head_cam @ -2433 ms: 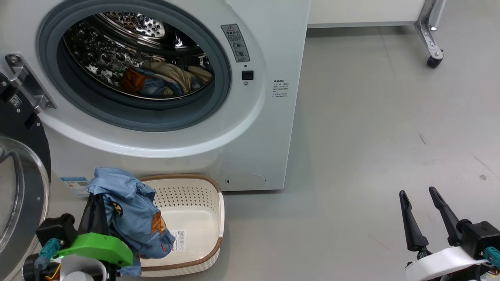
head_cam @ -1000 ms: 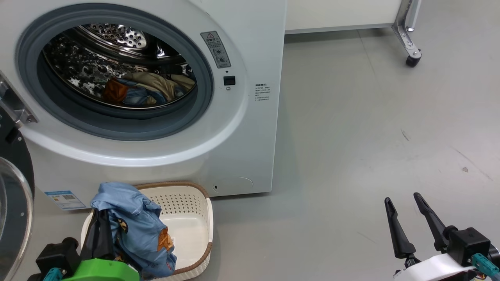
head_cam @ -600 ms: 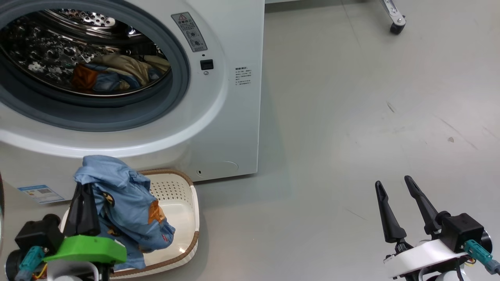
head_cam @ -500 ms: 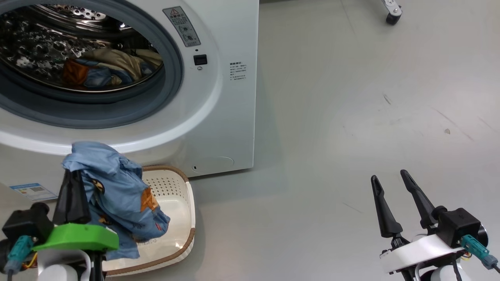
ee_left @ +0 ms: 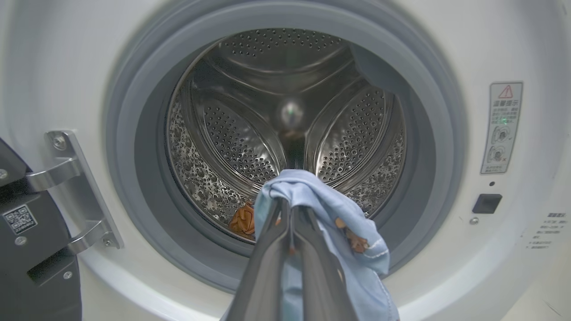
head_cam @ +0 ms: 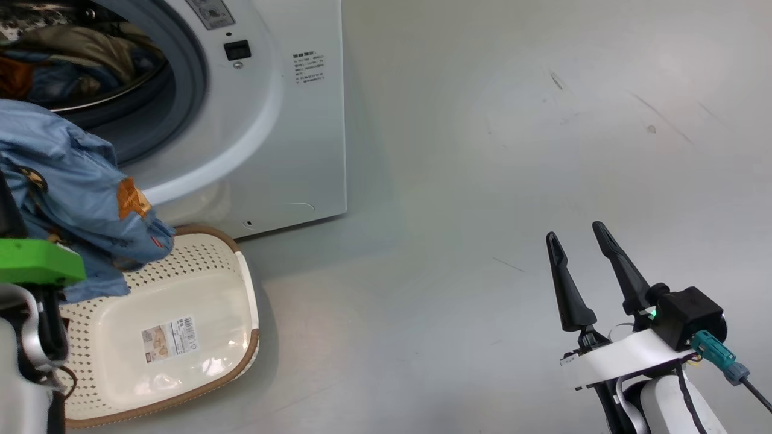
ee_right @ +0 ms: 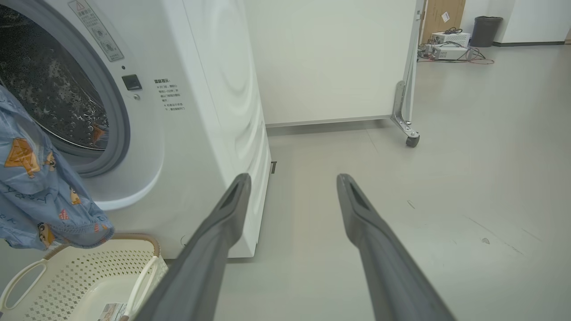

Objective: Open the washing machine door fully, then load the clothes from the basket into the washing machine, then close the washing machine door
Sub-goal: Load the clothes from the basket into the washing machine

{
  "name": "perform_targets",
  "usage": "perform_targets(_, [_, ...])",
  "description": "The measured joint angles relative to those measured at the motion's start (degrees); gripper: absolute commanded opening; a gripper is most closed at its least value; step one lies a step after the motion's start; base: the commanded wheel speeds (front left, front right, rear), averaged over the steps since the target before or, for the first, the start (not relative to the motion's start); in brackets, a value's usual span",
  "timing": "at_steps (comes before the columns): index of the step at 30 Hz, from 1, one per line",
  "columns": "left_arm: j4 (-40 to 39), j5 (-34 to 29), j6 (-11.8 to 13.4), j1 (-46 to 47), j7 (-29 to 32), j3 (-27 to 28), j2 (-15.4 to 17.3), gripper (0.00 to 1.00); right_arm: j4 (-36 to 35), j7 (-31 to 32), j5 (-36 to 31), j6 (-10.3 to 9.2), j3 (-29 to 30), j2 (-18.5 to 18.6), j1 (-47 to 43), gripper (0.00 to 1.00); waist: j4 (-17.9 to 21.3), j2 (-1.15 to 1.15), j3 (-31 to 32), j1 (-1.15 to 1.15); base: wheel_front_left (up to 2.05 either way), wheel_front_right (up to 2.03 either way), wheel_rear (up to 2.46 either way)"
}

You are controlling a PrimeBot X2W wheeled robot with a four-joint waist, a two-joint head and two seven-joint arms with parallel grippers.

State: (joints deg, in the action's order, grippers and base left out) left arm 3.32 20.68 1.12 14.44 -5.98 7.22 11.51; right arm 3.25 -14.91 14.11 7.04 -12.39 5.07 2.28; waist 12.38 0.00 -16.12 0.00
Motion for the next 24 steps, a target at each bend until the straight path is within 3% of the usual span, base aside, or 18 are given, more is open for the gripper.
perform_targets(12, [5.8, -1.0, 2.4, 13.6, 2.5, 4.0, 6.2, 0.00, -0.1, 0.0, 0.4, 0.00, -3.3, -1.1, 4.2, 1.00, 4.5, 0.00, -9.3, 0.01, 0.00, 0.00, 0.00])
perform_targets(24, [12.2, -2.0, 3.1, 28.5, 4.5, 6.5, 12.7, 0.00, -0.2, 0.0, 1.3, 0.00, -6.0, -1.6, 8.9, 1.00, 8.1, 0.00, -20.1, 0.01, 0.00, 0.00, 0.00])
